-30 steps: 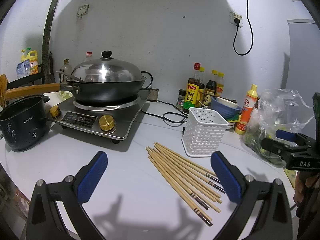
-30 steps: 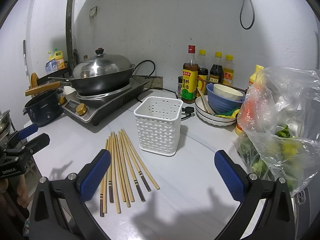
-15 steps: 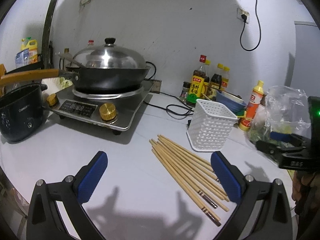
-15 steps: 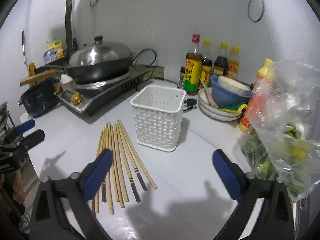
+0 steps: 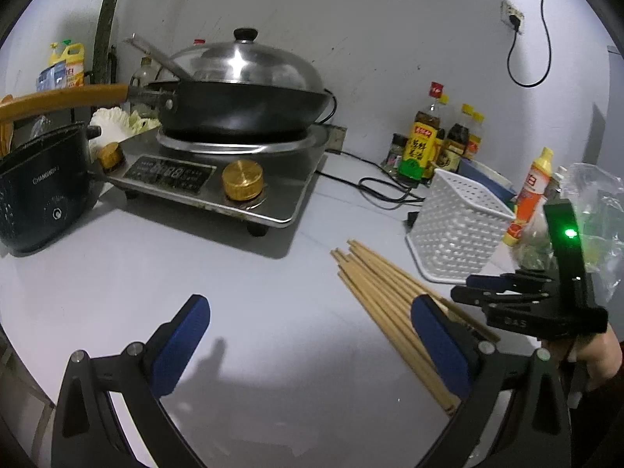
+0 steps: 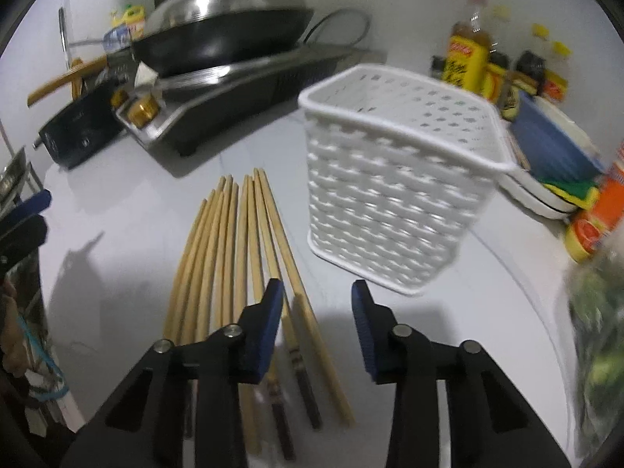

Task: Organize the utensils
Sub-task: 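Lower the right tool onto the chopsticks and grasp one chopstick, then lift the chopstick upright with the right tool toward the white holder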

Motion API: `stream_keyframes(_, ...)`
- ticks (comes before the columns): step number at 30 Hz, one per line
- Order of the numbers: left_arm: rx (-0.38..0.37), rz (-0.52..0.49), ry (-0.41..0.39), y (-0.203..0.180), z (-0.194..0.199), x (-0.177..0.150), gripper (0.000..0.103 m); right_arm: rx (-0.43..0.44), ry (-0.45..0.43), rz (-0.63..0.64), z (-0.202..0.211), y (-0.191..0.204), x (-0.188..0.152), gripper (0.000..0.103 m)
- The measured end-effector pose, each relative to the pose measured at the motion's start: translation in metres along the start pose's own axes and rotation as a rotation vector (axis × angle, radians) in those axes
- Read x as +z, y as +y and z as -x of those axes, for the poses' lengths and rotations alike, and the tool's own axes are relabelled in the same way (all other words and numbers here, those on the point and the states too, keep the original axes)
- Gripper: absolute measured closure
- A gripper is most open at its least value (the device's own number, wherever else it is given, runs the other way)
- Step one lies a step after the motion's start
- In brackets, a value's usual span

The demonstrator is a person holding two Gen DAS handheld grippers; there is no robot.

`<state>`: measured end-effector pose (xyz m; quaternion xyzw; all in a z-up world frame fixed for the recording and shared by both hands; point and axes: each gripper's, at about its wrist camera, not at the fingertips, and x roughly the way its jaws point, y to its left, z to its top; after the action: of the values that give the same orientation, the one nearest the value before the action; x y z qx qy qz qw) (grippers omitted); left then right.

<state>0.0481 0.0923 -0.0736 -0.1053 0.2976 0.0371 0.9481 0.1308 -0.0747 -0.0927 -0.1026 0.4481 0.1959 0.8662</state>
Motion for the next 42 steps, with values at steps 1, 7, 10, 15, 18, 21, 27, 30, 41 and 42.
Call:
stream_keyframes(1,0.001,0.004,0.004,0.002,-0.003,0.000,0.000,0.000,0.016,0.010,-0.008,0.000,0.003,0.074)
stream_keyframes(7,0.002,0.028,0.025,0.012,-0.016,-0.001,0.000,-0.001,0.073,0.073,-0.033,0.006,0.014,0.080)
stream_keyframes(10,0.003,0.027,0.035,0.012,-0.019,0.000,0.000,0.009,0.083,0.086,-0.038,0.007,0.017,0.087)
stream_keyframes(15,0.012,0.016,0.055,0.011,-0.021,-0.002,0.000,0.039,0.095,0.096,-0.044,0.014,0.018,0.091)
stream_keyframes(18,0.016,0.003,0.079,0.006,-0.023,-0.004,0.000,0.051,0.087,0.098,-0.042,0.015,0.016,0.096)
stream_keyframes(21,0.020,-0.022,0.106,-0.002,-0.026,-0.007,0.000,0.060,0.072,0.099,-0.034,0.016,0.011,0.097)
stream_keyframes(27,0.025,-0.100,0.178,-0.031,-0.041,-0.014,0.000,0.090,-0.002,0.112,-0.004,0.014,0.008,0.097)
stream_keyframes(30,0.030,-0.134,0.205,-0.045,-0.049,-0.016,0.000,0.109,-0.039,0.105,0.014,0.010,0.004,0.097)
stream_keyframes(41,0.126,-0.280,0.307,-0.077,-0.087,-0.027,0.000,0.157,-0.106,0.064,0.047,-0.007,-0.024,0.097)
stream_keyframes(42,0.126,-0.284,0.301,-0.077,-0.086,-0.028,0.000,0.158,-0.108,0.061,0.047,-0.009,-0.026,0.097)
